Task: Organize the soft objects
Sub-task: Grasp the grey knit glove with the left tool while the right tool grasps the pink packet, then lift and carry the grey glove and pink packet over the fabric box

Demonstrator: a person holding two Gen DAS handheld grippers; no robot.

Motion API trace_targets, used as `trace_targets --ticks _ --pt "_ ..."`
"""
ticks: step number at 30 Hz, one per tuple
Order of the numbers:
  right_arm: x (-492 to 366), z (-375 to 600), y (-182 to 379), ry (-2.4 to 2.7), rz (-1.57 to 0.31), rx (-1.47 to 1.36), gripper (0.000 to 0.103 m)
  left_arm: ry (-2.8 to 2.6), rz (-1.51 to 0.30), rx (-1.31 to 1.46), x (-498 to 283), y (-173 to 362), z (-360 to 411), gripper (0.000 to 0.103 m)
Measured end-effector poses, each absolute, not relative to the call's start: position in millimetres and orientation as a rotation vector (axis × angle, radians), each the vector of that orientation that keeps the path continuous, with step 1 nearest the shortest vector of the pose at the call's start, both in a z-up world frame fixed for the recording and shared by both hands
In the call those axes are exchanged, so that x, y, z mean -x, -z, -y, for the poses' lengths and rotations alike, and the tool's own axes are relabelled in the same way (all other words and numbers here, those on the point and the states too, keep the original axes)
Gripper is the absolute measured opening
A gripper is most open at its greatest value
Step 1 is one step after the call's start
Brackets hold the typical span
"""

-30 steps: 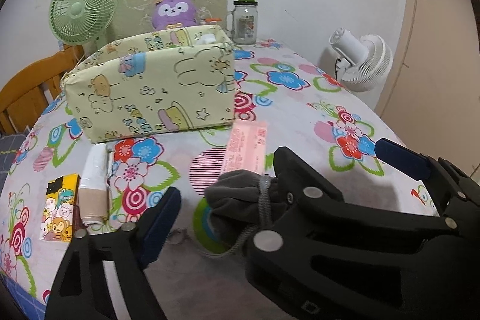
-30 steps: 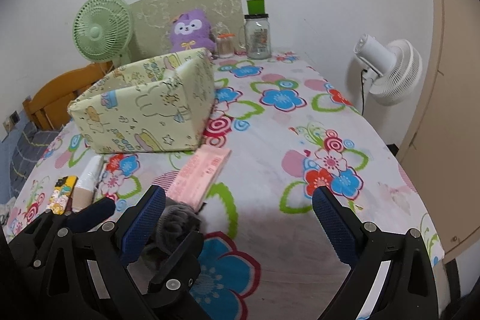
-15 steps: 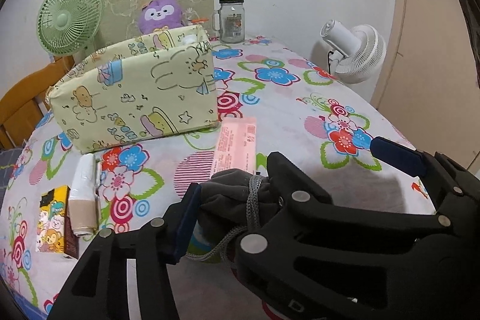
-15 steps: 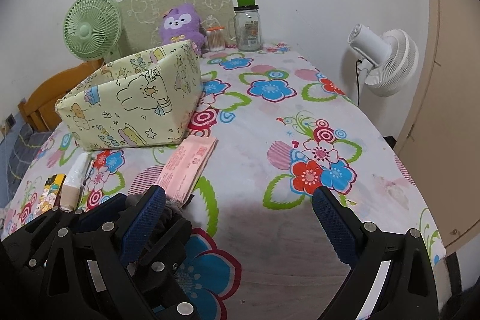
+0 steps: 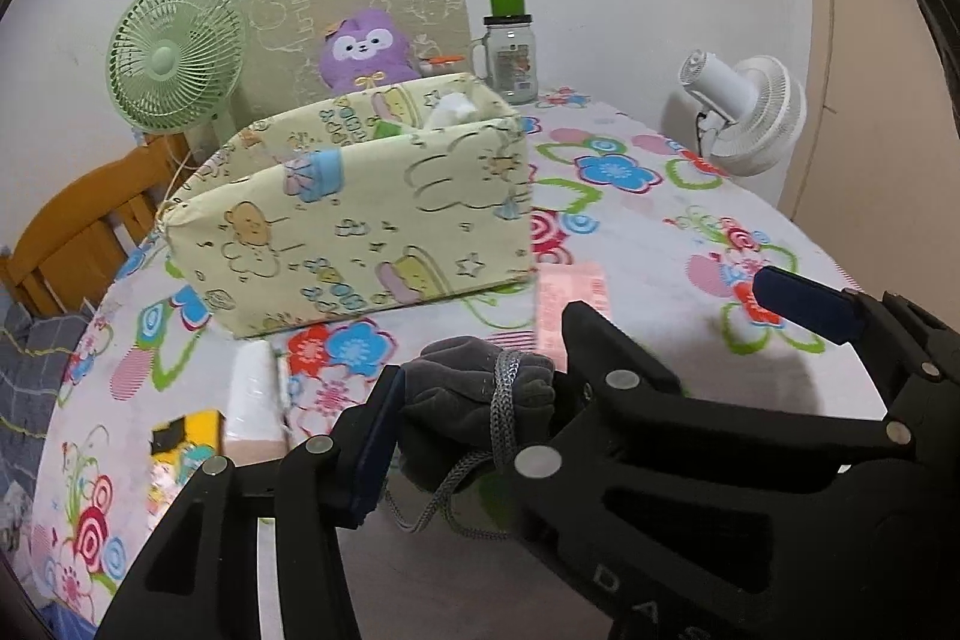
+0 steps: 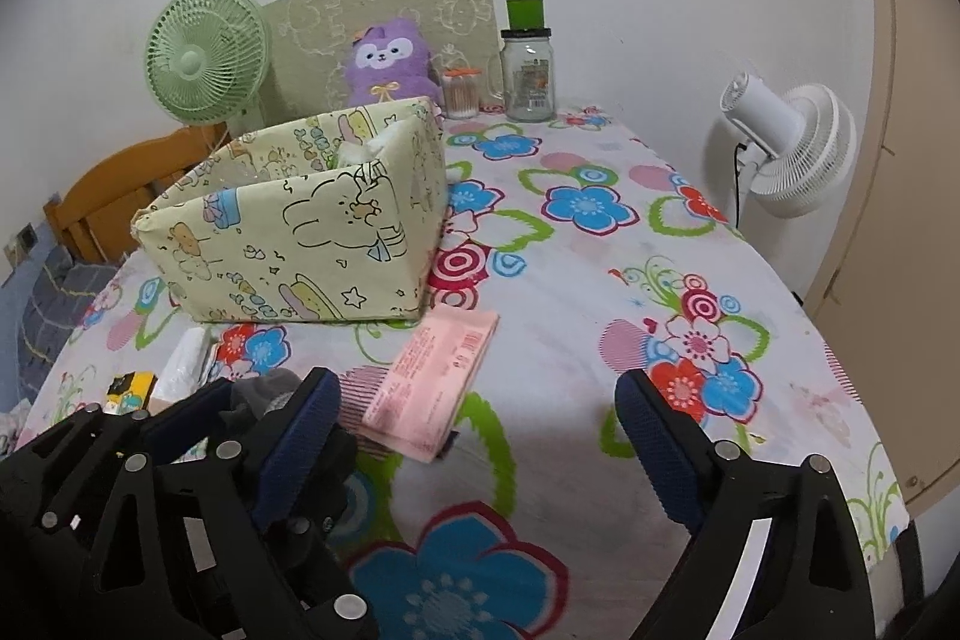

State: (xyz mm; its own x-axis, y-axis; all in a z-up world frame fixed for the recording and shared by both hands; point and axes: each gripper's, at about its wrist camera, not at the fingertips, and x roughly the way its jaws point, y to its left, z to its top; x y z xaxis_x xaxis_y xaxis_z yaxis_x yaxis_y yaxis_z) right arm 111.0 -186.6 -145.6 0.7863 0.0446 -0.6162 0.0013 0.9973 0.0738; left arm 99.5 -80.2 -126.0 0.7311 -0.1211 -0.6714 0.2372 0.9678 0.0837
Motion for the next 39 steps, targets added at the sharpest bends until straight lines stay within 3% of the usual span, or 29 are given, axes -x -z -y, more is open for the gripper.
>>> trace_targets --ticks 21,27,30,39 --pt "-172 171 171 0.027 -0.832 -0.116 0.078 0.154 -0.772 -0.147 -144 144 55 0.057" --pt "-176 162 175 0.041 -0.848 -0.056 0.062 0.151 -0.81 -0.152 -150 152 54 0.058" --pt "-175 163 175 0.045 -0.84 -0.045 0.048 0.151 -0.809 -0.154 -149 152 55 0.058" --pt "-167 162 173 0.017 -0.823 -0.063 0.043 0.174 -0.813 -0.135 -144 150 54 0.056"
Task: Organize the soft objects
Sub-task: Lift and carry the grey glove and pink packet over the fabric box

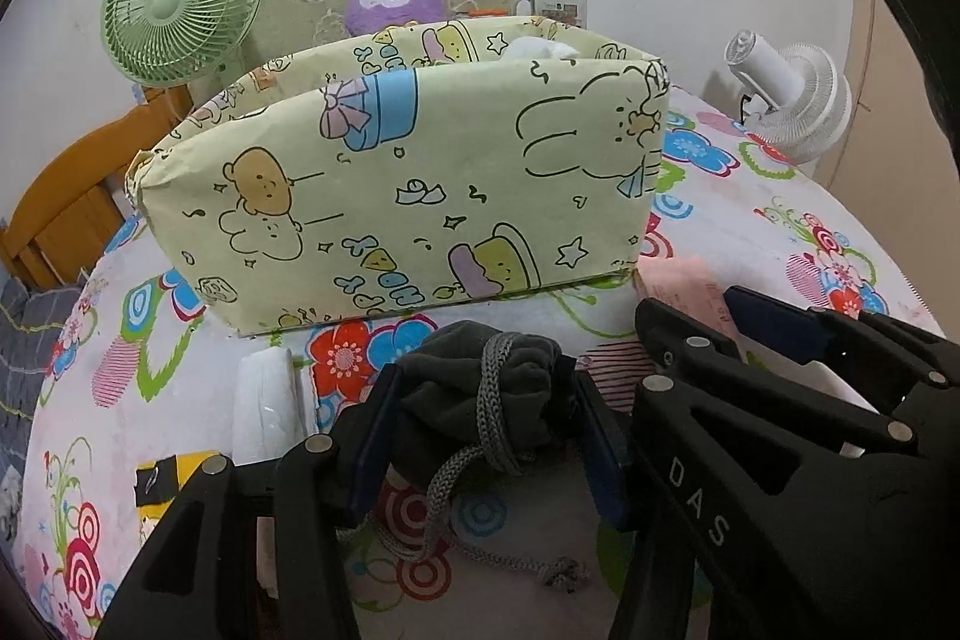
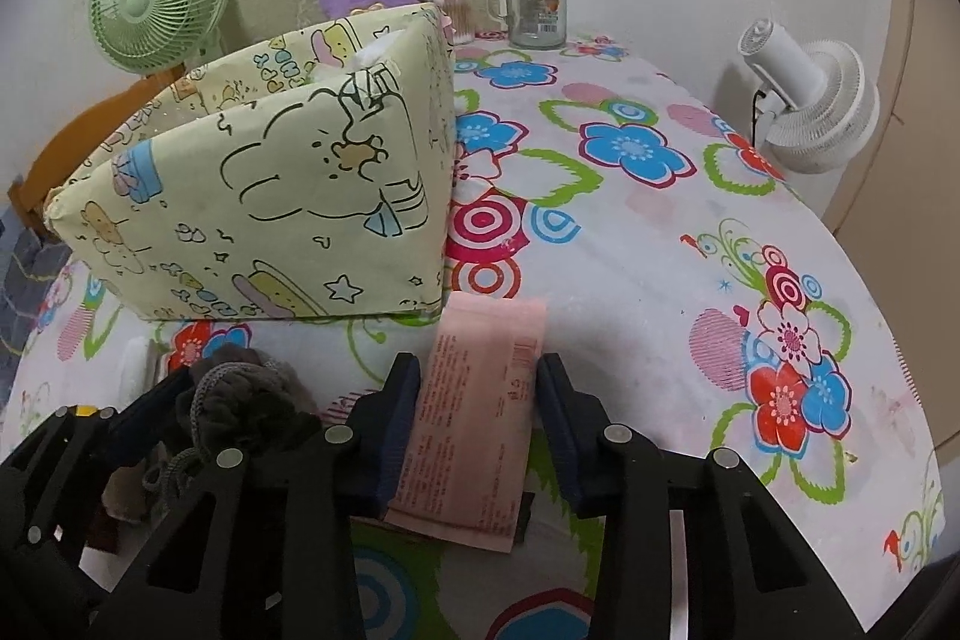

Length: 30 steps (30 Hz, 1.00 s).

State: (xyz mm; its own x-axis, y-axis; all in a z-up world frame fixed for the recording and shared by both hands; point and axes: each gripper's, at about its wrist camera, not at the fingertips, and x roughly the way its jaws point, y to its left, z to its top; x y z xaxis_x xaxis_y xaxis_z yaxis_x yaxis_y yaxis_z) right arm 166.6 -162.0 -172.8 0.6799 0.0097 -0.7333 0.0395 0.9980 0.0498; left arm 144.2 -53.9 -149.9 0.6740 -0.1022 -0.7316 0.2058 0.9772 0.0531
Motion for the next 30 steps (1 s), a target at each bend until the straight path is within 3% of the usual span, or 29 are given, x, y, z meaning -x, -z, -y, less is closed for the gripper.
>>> trace_targets --ticks 30 --pt "-97 161 113 -0.03 -0.661 -0.071 0.043 0.177 -0.669 -0.102 -83 93 52 0.054"
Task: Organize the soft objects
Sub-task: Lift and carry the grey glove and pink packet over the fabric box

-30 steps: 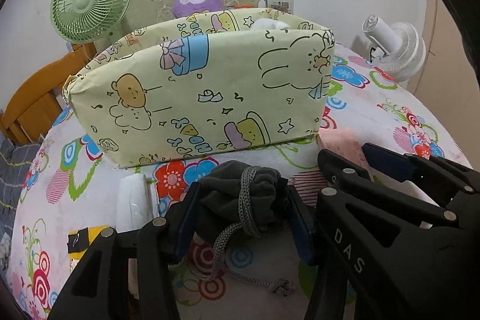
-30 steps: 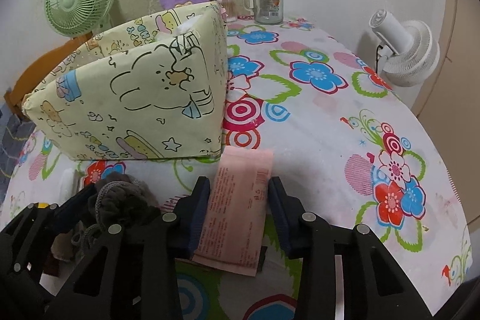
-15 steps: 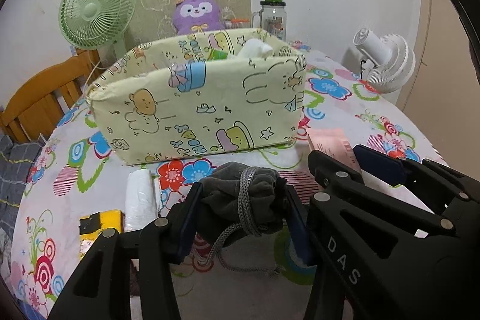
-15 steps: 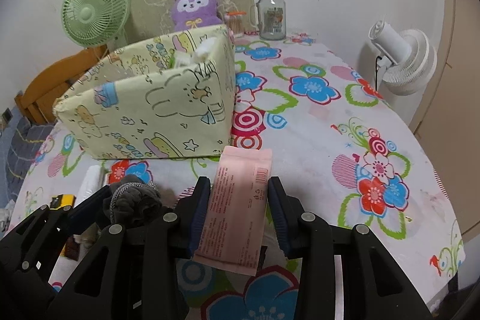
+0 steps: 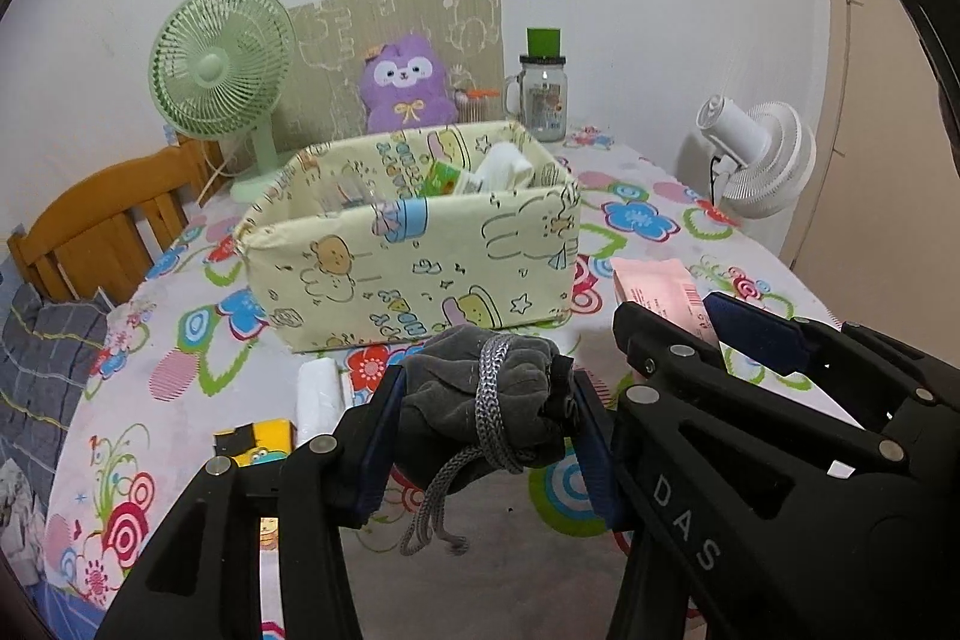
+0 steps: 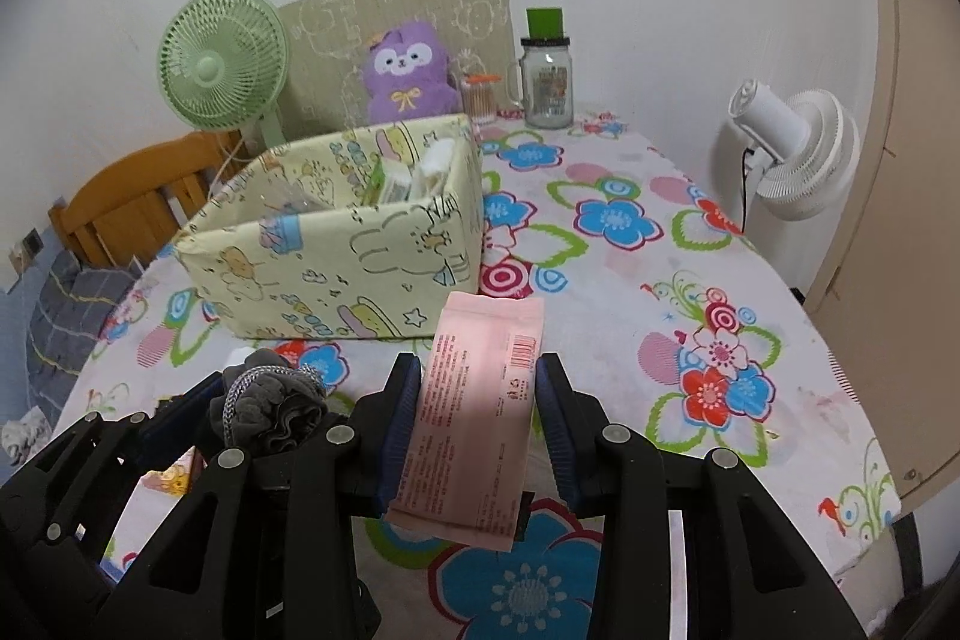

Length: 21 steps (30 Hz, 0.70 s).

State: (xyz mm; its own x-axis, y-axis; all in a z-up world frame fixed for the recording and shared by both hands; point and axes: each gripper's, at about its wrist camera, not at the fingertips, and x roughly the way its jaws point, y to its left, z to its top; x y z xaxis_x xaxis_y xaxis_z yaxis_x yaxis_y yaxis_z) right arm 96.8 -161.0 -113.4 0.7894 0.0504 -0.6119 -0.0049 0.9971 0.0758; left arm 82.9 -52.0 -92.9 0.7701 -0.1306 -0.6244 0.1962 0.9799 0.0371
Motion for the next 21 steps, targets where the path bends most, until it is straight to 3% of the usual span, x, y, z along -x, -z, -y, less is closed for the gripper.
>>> trace_targets --ticks 21 --pt "-64 151 56 -0.043 -0.554 -0.067 0.043 0.176 -0.568 -0.114 -54 37 43 0.053"
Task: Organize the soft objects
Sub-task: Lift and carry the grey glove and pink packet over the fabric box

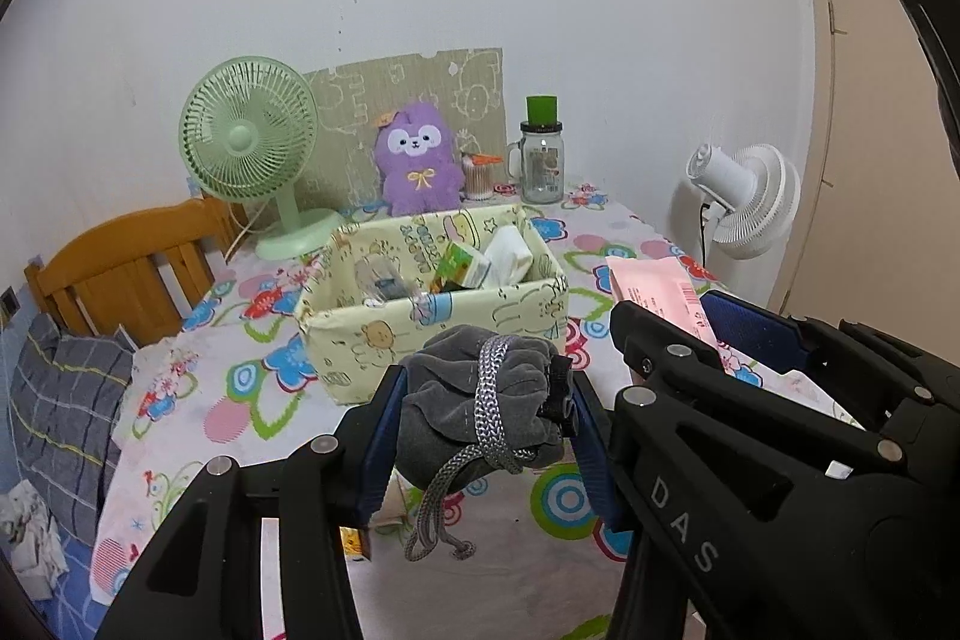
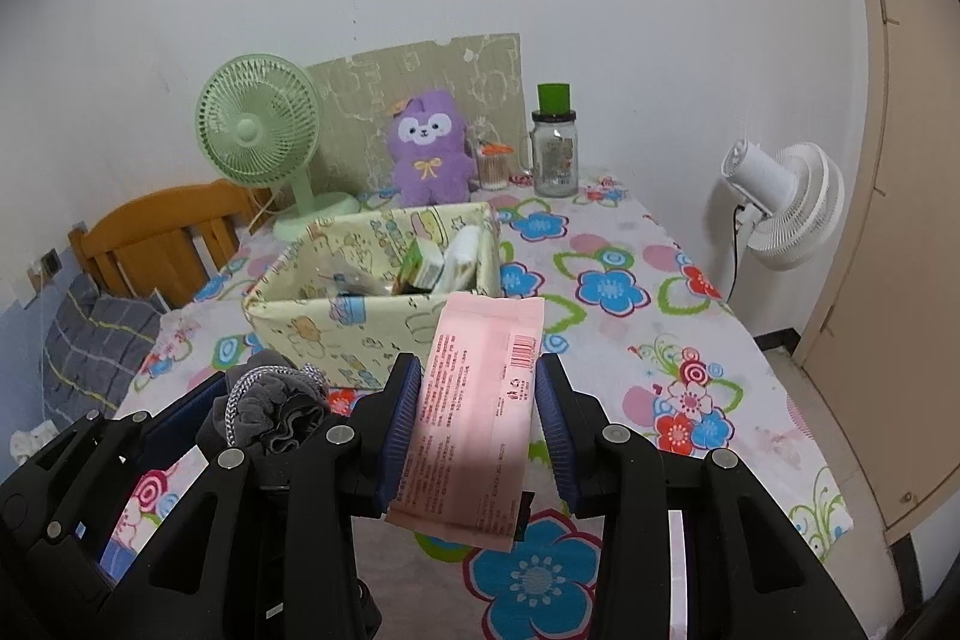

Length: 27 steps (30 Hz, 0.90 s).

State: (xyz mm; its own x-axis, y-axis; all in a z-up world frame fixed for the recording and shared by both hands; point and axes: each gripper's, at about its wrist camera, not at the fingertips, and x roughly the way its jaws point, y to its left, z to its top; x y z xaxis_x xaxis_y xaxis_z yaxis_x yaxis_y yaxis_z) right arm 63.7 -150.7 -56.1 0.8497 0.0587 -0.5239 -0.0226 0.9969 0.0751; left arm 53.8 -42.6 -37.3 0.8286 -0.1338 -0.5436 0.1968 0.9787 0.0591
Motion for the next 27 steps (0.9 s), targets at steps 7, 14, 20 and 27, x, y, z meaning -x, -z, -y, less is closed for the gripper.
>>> trace_targets --ticks 7,14,20,27 --pt "-68 143 37 -0.05 -0.537 -0.055 0.043 0.171 -0.551 -0.11 -58 20 36 0.053" --pt "-79 136 25 -0.056 -0.527 -0.048 0.043 0.164 -0.54 -0.105 -68 9 31 0.053" --pt "-95 128 19 -0.064 -0.525 -0.045 0.043 0.16 -0.537 -0.11 -83 3 23 0.053" --pt "-119 124 17 -0.067 -0.526 -0.053 0.043 0.158 -0.539 -0.119 -105 0 20 0.053"
